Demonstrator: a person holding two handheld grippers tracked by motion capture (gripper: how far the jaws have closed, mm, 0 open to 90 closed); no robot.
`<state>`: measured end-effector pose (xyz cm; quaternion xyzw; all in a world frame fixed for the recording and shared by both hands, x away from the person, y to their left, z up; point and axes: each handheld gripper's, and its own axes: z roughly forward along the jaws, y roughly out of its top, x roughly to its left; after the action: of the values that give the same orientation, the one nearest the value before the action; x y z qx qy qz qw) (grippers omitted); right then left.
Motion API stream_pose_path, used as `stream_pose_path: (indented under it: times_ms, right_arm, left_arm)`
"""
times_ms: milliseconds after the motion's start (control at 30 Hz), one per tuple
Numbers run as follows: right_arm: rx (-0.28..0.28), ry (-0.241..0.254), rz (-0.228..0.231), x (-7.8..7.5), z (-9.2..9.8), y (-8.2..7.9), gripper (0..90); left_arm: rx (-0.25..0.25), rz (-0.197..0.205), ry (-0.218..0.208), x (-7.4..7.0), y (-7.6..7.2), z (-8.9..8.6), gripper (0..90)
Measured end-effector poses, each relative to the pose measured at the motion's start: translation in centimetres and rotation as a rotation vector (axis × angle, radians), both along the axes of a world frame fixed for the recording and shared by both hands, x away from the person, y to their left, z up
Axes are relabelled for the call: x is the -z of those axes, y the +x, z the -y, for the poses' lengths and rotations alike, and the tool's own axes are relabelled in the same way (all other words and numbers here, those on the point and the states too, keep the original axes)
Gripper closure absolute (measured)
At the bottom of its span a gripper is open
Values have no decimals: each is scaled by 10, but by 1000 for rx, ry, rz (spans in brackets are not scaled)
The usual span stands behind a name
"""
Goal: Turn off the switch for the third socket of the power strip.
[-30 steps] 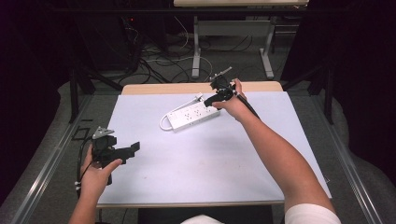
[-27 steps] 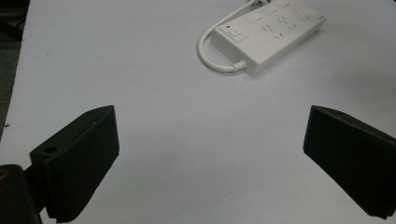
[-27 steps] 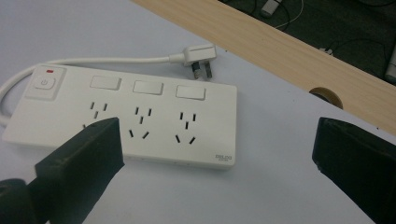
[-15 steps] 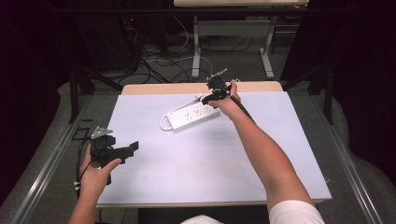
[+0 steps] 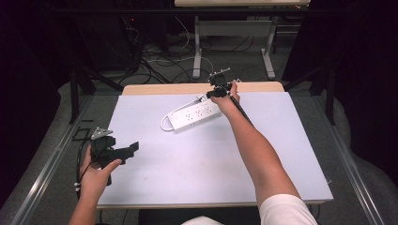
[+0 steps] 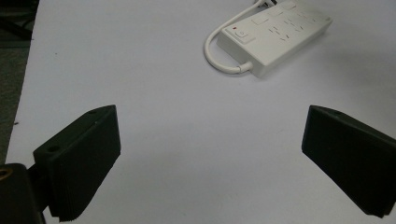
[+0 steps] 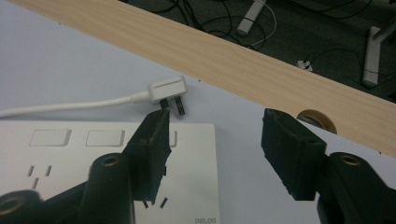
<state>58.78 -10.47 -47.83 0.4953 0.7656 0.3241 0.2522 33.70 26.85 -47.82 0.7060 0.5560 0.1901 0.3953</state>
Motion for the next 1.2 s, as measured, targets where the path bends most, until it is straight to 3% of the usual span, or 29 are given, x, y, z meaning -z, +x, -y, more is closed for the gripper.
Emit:
stream_pose_path:
  times_ms: [133, 167, 300, 500, 633, 767, 933, 967, 1200]
  right_arm:
    - [-5, 21, -4, 0, -2, 3, 490]
    - [-17, 25, 16, 0, -2, 5, 499]
    - [-28, 18, 21, 1, -3, 7, 499]
    - [-53, 22, 22, 5, -4, 10, 628]
    - [-74, 82, 7, 8, -4, 13, 657]
    - [-84, 65, 42, 9, -9, 12, 753]
    - [-95, 72, 49, 10, -11, 12, 832]
    - [-106, 83, 43, 11, -13, 13, 884]
    - [-140, 68, 23, 17, -16, 13, 900]
  left_arm:
    - [-8, 9, -10, -2, -1, -1, 47]
    - [-9, 14, -13, -3, -1, -1, 47]
    - [-11, 19, -21, -4, -1, -3, 47]
    - [-14, 15, -18, -3, -1, -3, 51]
    - [-13, 15, -19, -3, -1, -3, 53]
    - [-12, 13, -21, -3, 0, -3, 56]
    - [-5, 3, -17, -3, -1, -2, 60]
    - [-9, 11, -19, -2, 0, -2, 64]
    - [-14, 10, -18, -2, 0, -3, 73]
